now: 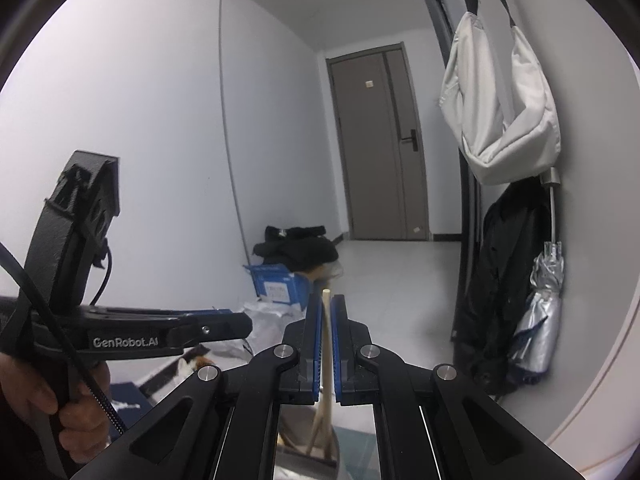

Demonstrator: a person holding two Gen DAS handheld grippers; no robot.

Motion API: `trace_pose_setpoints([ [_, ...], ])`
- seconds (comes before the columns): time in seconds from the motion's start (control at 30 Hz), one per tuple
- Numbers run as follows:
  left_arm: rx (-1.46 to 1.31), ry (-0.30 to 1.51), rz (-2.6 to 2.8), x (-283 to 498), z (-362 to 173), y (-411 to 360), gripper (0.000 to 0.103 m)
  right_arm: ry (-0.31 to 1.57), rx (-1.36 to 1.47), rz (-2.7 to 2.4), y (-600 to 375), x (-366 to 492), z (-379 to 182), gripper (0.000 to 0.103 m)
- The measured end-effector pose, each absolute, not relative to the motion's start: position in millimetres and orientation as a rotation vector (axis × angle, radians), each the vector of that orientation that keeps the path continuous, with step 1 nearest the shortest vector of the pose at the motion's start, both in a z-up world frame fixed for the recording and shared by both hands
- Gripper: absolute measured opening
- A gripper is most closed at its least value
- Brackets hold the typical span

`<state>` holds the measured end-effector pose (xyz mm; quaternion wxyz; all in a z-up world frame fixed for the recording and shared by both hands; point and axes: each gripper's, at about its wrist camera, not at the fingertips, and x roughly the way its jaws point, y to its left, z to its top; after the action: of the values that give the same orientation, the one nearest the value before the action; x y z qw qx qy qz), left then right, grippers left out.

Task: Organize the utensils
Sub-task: 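Open both tools to drop the fork and chopstick into the holder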

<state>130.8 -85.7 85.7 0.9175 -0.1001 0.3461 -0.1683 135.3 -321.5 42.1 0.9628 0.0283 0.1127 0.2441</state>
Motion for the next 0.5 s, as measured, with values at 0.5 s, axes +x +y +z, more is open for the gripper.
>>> trace_pose_setpoints([
  [0.5, -0.147, 0.895, -0.417, 132, 54, -100, 0.017, 0.405, 0.054, 0.538, -317, 140, -3, 0.005],
])
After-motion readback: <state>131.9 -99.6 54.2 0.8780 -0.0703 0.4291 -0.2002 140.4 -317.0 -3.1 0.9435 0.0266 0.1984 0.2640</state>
